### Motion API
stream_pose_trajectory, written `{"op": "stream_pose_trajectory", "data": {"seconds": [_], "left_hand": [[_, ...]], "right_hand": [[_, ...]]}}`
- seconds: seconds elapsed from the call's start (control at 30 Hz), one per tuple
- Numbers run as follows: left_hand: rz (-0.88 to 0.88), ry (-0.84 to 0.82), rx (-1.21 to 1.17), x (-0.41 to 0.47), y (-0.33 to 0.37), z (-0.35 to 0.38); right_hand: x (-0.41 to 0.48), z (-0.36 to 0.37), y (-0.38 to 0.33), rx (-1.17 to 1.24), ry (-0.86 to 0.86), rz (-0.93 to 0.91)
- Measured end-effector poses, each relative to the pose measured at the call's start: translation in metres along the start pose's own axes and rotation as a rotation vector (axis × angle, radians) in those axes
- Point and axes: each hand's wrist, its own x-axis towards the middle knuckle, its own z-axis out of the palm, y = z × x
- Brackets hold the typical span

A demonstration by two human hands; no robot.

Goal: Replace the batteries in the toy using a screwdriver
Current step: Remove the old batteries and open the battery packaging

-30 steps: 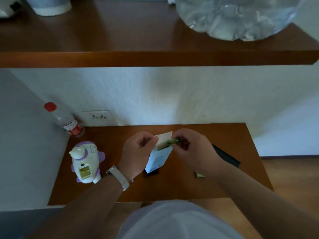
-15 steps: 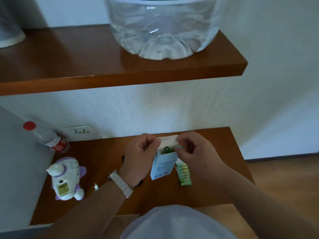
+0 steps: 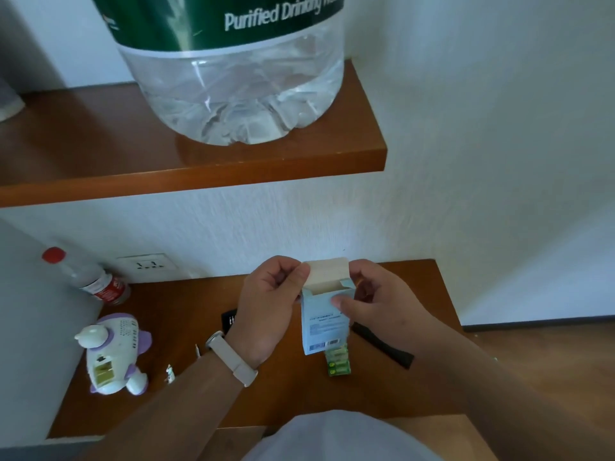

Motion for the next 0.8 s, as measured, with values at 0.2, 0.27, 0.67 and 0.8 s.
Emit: {"op": "stream_pose_trajectory", "data": {"seconds": [0.2, 0.27, 0.67, 0.8], "left_hand": [[0.102, -0.094, 0.069, -0.002, 0.002, 0.01], [0.098, -0.104, 0.034, -0.004, 0.004, 0.017], [0.024, 0.065, -0.111, -0.005, 0.013, 0.062], [-0.016, 0.044, -0.115, -0.008, 0.011, 0.067]], "right_hand": [[0.0, -0.02, 0.006, 0.084, 0.017, -0.022], [0.0, -0.026, 0.007, 0.097, 0.005, -0.04], [-0.005, -0.051, 0.005, 0.303, -0.066, -0.034], [-0.009, -0.056, 0.011, 0.335, -0.087, -0.02]]}}
